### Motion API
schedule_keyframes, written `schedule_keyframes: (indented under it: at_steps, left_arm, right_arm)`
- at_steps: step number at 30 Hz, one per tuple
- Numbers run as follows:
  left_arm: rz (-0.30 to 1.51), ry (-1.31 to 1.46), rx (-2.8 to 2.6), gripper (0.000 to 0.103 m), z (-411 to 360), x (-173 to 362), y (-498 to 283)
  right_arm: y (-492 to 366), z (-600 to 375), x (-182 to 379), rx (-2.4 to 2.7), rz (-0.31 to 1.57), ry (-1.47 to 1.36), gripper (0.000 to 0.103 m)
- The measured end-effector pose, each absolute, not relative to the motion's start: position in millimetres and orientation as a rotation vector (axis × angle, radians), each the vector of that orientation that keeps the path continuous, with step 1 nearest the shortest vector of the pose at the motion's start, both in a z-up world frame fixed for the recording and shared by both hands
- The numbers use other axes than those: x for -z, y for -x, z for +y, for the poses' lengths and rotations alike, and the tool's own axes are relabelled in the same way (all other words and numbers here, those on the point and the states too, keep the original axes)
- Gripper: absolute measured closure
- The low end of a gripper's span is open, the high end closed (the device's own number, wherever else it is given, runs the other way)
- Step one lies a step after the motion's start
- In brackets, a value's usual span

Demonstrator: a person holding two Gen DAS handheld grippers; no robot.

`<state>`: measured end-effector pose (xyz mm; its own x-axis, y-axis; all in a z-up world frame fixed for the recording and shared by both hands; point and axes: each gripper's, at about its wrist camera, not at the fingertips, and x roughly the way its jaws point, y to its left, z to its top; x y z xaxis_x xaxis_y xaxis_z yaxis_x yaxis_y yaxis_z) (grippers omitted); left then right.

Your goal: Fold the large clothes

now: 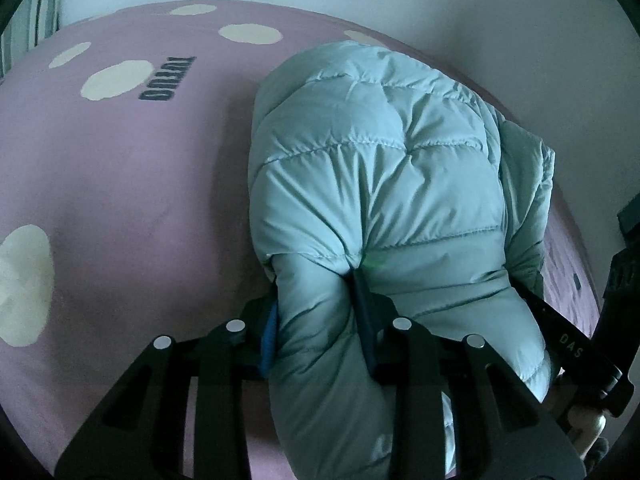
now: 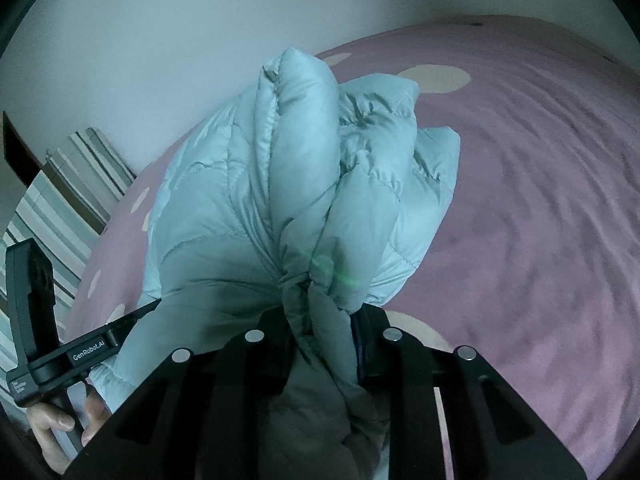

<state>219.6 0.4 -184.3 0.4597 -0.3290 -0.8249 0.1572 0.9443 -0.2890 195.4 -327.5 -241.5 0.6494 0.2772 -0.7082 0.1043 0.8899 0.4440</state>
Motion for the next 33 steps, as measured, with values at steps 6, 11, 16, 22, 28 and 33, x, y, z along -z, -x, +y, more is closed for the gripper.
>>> schedule_keyframes:
  at_steps: [6,11,16,22,28,33]
  left_arm:
    - [1.045,0.202,0.255,0.071,25.3,182.2,-225.8]
    - [1.042,0.214,0.232,0.071,35.9,182.5,-230.8]
    - [1.046,0.216,0.231,0.071,38.2,183.2,-232.6]
    - [1.045,0.216,0.236,0.071,37.5,183.1,-236.8]
    - [1.046,0.216,0.234,0.069,39.1,183.1,-237.8]
    - [1.029,0.194,0.212,0.063,40.7,177.9,-230.0]
  right_arm:
    - [-218.6,-307.6,243.5,-0.152,0.881,-0.469,0.080]
    - [-229.8,-302.1,245.8,-0.178,0.895,-0.465,0.080]
    - [-233.2,-304.5,249.2,-0.182,0.901,-0.456,0.080]
    - [-231.9,-302.3,241.9,-0.175,0.900,-0.444,0.080]
    - [-230.9,-297.7,239.9,-0.156,0.900,-0.441,0.073]
    - [-224.3,-299.4,237.0,-0.114,0.894,-0.433,0.058]
